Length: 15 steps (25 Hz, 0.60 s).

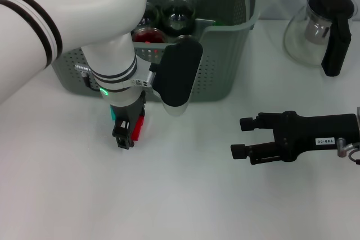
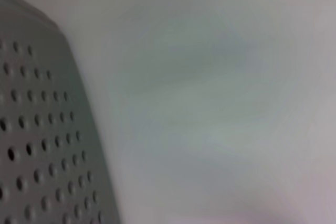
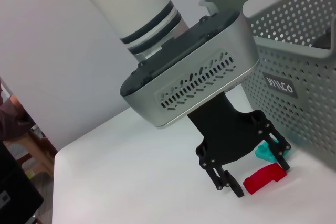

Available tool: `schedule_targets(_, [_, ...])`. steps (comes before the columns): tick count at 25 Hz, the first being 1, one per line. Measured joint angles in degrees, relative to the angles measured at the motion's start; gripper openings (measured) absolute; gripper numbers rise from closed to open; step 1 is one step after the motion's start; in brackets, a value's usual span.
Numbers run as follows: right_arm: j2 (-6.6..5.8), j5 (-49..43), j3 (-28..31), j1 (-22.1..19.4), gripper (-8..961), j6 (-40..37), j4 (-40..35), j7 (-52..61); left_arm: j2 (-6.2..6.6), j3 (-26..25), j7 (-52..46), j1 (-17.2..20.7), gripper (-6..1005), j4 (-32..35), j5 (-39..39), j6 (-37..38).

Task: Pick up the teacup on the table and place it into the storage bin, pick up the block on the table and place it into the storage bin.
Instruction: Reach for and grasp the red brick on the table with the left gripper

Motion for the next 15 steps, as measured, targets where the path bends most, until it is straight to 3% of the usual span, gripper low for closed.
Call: schedule_targets(15, [0.09,0.0,0.0,0.0,946,0.0,0.0,0.0,-0.10,-0.2,0.4,0.2,755,0.3,0.0,0.5])
